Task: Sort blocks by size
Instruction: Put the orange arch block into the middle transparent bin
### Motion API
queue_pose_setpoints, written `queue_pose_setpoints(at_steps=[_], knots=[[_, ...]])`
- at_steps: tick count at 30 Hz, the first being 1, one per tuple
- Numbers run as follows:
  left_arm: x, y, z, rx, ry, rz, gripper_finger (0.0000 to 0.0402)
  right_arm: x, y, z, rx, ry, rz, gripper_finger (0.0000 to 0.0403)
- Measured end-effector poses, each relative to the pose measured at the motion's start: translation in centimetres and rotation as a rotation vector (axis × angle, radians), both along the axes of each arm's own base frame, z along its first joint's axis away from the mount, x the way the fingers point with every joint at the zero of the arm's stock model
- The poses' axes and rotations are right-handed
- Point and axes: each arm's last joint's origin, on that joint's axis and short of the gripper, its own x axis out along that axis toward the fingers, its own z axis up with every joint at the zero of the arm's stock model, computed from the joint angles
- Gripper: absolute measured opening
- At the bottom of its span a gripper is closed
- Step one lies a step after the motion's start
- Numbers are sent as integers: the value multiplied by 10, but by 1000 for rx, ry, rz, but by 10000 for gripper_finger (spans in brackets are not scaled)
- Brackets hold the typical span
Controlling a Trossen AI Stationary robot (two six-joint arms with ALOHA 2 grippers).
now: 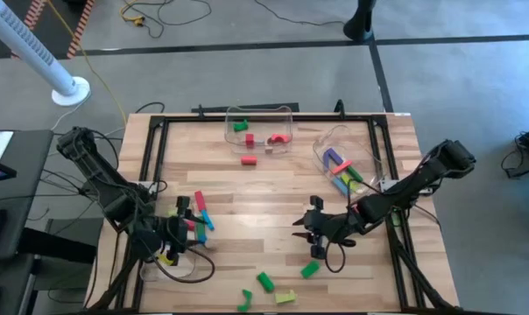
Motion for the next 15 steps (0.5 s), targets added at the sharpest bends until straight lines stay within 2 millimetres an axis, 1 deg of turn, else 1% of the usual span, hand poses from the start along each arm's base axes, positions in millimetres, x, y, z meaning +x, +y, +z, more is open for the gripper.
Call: queue_pose_setpoints(at_steps=[7,15], knots=[[10,5,-5,31,-42,6,226,-5,-3,12,14,-39,5,164],[20,14,-2,43,-57,16,226,-6,-2,13,42,-27,52,164]])
